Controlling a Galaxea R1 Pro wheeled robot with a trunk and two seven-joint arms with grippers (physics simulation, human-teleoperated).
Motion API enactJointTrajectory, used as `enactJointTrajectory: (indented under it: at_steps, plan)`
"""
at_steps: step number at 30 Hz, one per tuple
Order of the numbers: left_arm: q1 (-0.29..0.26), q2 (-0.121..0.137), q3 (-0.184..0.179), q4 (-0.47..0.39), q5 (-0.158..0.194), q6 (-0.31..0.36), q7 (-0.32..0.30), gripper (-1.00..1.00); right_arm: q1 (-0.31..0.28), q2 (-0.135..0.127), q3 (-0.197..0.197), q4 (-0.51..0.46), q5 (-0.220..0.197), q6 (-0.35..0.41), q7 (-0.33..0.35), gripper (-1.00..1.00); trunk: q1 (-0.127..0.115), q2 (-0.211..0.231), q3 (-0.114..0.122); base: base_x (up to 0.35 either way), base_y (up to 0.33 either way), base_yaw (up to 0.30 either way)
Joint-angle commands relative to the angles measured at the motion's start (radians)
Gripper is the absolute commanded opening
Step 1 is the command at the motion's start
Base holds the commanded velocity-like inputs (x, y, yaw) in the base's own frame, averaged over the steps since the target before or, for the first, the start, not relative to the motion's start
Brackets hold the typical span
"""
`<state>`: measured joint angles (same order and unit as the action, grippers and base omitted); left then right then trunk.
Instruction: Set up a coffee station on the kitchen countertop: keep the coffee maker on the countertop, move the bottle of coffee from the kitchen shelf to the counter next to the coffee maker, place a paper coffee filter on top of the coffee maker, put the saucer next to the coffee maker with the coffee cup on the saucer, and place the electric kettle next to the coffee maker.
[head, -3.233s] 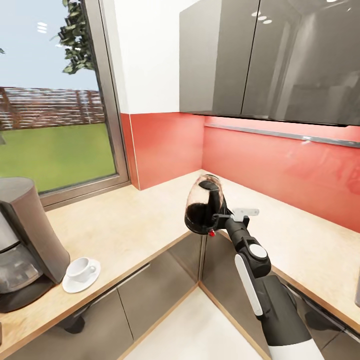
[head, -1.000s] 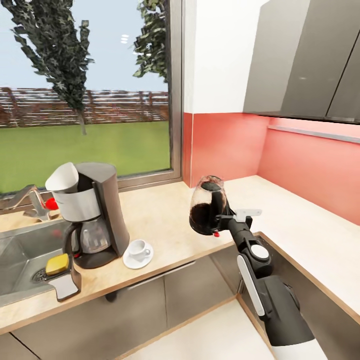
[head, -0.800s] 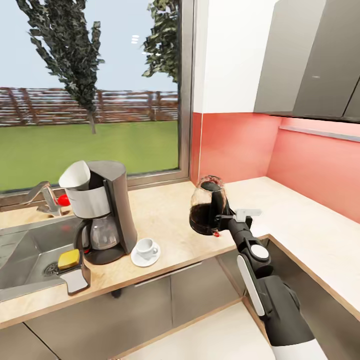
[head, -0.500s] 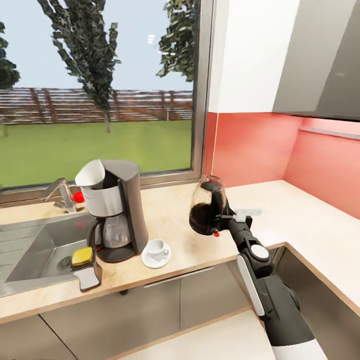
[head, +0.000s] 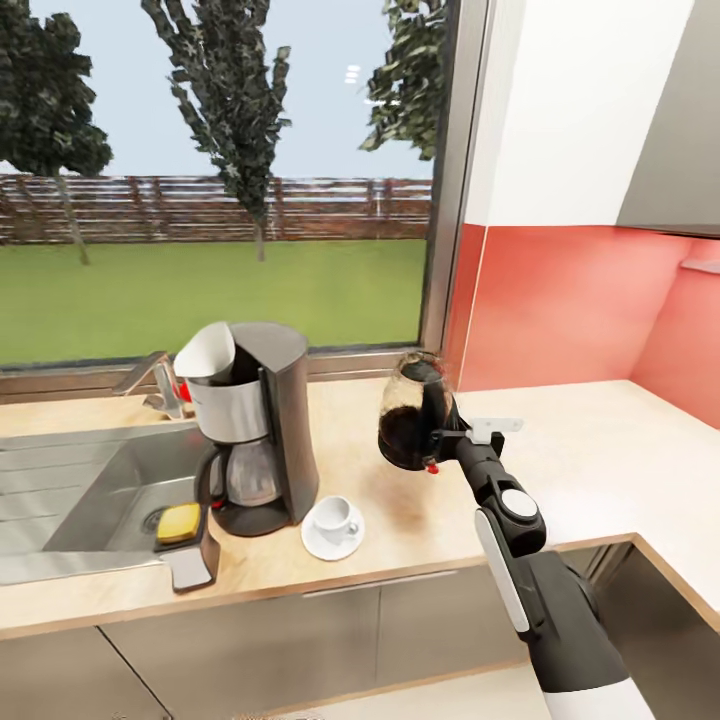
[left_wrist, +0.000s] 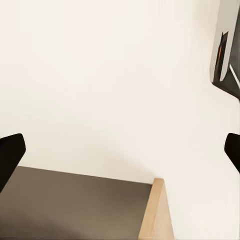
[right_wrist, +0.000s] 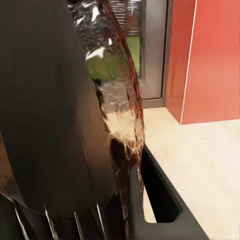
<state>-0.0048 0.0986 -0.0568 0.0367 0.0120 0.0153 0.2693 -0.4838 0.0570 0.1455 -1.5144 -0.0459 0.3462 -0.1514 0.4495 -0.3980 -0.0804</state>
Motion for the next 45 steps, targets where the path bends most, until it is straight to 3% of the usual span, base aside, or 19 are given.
enactJointTrajectory:
  at_steps: [1, 11, 22, 25, 28, 31, 41, 45]
  plan:
    - [0.000, 0.000, -0.006, 0.000, 0.001, 0.002, 0.002, 1.00, -0.001, 0.000, 0.002, -0.002, -0.003, 0.005, -0.007, -1.00, 0.001, -0.002, -0.002, 0.005, -0.002, 0.266]
    - [-0.001, 0.001, -0.006, 0.000, 0.001, 0.001, 0.002, 1.00, -0.001, 0.000, 0.001, -0.001, -0.003, 0.005, -0.007, -1.00, 0.001, -0.002, -0.006, 0.001, 0.000, 0.253]
    - [-0.001, 0.001, -0.005, 0.000, 0.002, 0.002, 0.002, 1.00, -0.001, -0.002, 0.000, 0.012, 0.019, 0.001, -0.008, -1.00, 0.001, -0.002, -0.006, 0.013, 0.000, 0.019]
    - [-0.001, 0.001, -0.005, 0.000, 0.002, 0.001, 0.001, 1.00, -0.001, -0.002, -0.001, 0.053, 0.043, -0.028, -0.008, -1.00, 0.001, -0.002, -0.006, 0.142, 0.000, 0.000]
    - [-0.001, 0.001, -0.006, 0.000, 0.001, 0.000, 0.000, 1.00, -0.001, -0.002, -0.001, 0.116, 0.066, -0.127, -0.006, -1.00, 0.001, -0.002, -0.006, 0.144, 0.000, 0.000]
    - [-0.001, 0.001, -0.006, 0.000, 0.001, 0.000, -0.001, 1.00, -0.001, -0.002, -0.001, 0.151, 0.070, -0.176, -0.005, -1.00, 0.001, -0.002, -0.006, 0.042, 0.000, 0.000]
    - [0.000, 0.001, -0.006, 0.002, 0.001, 0.000, -0.001, 1.00, -0.001, 0.001, 0.006, 0.182, 0.069, -0.190, -0.002, -1.00, 0.001, -0.002, -0.006, 0.002, 0.000, 0.000]
    - [-0.001, 0.001, -0.007, 0.002, 0.001, 0.000, -0.001, 1.00, -0.001, 0.001, 0.042, 0.178, 0.068, -0.188, -0.003, -1.00, 0.001, -0.002, -0.006, 0.000, 0.000, 0.000]
